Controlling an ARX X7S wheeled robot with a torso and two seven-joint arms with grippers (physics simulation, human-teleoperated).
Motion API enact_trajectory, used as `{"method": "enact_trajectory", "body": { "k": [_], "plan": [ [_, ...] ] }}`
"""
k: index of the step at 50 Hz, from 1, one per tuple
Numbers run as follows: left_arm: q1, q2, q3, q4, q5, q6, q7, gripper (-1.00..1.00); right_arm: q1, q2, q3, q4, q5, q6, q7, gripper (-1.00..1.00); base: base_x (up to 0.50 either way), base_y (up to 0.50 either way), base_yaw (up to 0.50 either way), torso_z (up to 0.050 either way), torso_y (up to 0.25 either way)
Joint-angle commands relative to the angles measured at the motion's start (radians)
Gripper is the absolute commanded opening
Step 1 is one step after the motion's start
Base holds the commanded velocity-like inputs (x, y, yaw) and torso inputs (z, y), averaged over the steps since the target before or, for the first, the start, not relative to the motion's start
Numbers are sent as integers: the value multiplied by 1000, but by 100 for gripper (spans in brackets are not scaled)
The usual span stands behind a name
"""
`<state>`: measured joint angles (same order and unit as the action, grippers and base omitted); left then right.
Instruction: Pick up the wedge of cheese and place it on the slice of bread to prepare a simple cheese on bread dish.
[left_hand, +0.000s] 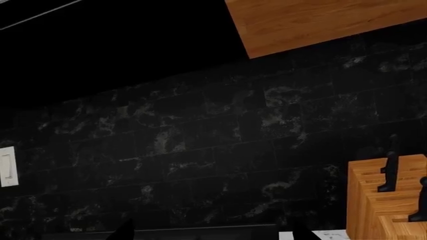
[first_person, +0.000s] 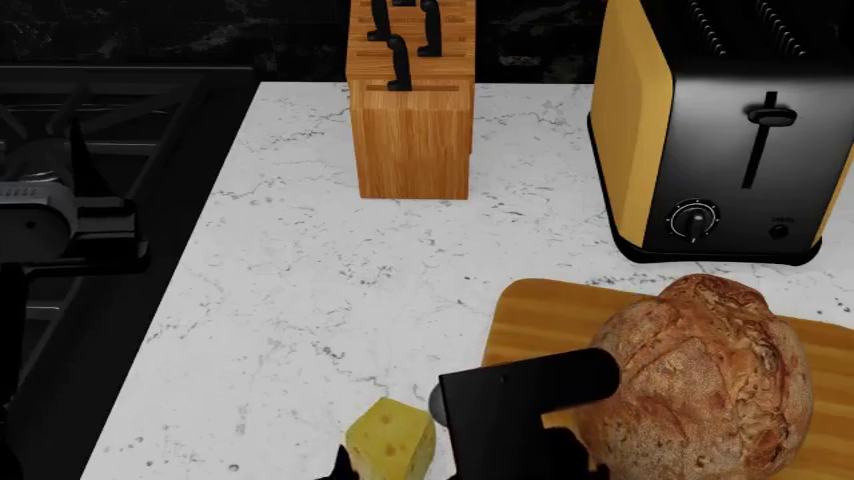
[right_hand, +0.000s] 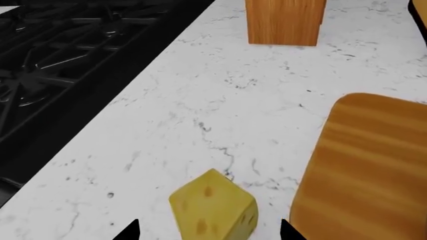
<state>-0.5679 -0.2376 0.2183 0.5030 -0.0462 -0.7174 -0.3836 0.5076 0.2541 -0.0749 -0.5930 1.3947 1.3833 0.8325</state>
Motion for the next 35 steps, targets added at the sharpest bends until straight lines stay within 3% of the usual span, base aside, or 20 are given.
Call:
{"method": "enact_trajectory", "body": {
  "k": [1, 35],
  "plan": [
    [0, -3, 1, 4, -6, 0, -3, 100, 13, 9, -54, 49, -96, -41, -90, 100, 0, 0, 0, 0, 0],
    [0, -11, 6, 8, -14, 3, -20, 100, -27, 33, -151, 114, -182, -152, -195, 100, 0, 0, 0, 0, 0]
  ]
}}
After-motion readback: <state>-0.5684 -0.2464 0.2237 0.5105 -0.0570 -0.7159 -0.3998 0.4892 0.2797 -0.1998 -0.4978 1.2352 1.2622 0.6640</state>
